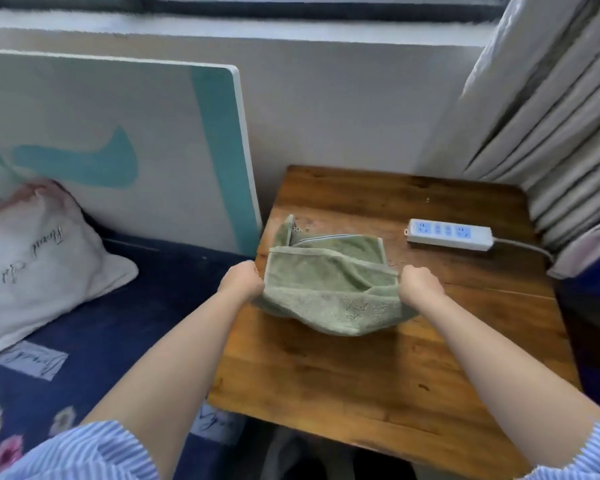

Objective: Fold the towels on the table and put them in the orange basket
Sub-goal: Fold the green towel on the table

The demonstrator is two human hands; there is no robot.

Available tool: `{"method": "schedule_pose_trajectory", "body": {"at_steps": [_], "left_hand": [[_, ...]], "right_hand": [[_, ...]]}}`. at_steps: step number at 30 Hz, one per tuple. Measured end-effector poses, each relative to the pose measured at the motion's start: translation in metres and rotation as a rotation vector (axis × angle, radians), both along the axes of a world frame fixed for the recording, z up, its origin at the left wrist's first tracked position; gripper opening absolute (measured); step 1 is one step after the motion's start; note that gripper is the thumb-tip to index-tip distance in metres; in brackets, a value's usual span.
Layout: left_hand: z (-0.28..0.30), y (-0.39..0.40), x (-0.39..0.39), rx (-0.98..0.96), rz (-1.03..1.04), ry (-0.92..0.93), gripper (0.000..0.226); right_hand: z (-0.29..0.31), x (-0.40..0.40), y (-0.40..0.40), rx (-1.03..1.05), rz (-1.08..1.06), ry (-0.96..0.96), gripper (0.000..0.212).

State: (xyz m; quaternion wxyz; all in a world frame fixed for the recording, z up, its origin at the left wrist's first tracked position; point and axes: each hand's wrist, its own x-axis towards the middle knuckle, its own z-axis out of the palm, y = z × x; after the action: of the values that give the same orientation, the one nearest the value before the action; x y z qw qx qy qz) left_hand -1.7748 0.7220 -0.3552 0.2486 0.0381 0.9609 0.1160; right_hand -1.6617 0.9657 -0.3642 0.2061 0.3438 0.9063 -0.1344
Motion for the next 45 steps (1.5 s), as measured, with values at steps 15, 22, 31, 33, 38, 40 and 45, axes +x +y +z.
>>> {"method": "schedule_pose_trajectory", "body": {"at_steps": [15,22,31,33,38,40,45], "left_hand": [[-0.065,-0.05,0.02,-0.093,-0.014,-0.108,0.024],[-0.037,-0.019,-0.024,0.26,0.428,-0.09,0.026],[0.034,0.016,-0.077,0.711,0.324,0.054,0.038],[0.058,0.039,-0.093,0.797,0.436,0.119,0.042],[0.139,0.103,-0.125,1.104,0.613,0.231,0.043],[0.171,0.119,-0.135,1.196,0.503,0.325,0.042],[0.209,0.118,-0.147,1.327,0.341,0.54,0.037]], "right_hand": [[-0.045,0.069,-0.042,-0.179,-0.238,-0.207,0.03],[-0.007,0.023,-0.021,-0.234,-0.245,-0.122,0.033],[0.055,-0.042,0.02,-0.097,-0.214,0.243,0.032],[0.076,-0.066,0.026,-0.071,-0.283,0.486,0.032],[0.149,-0.127,0.025,-0.036,-0.227,0.991,0.03],[0.18,-0.145,0.023,-0.005,-0.196,1.189,0.028],[0.219,-0.151,0.026,0.106,-0.196,1.457,0.024]]}}
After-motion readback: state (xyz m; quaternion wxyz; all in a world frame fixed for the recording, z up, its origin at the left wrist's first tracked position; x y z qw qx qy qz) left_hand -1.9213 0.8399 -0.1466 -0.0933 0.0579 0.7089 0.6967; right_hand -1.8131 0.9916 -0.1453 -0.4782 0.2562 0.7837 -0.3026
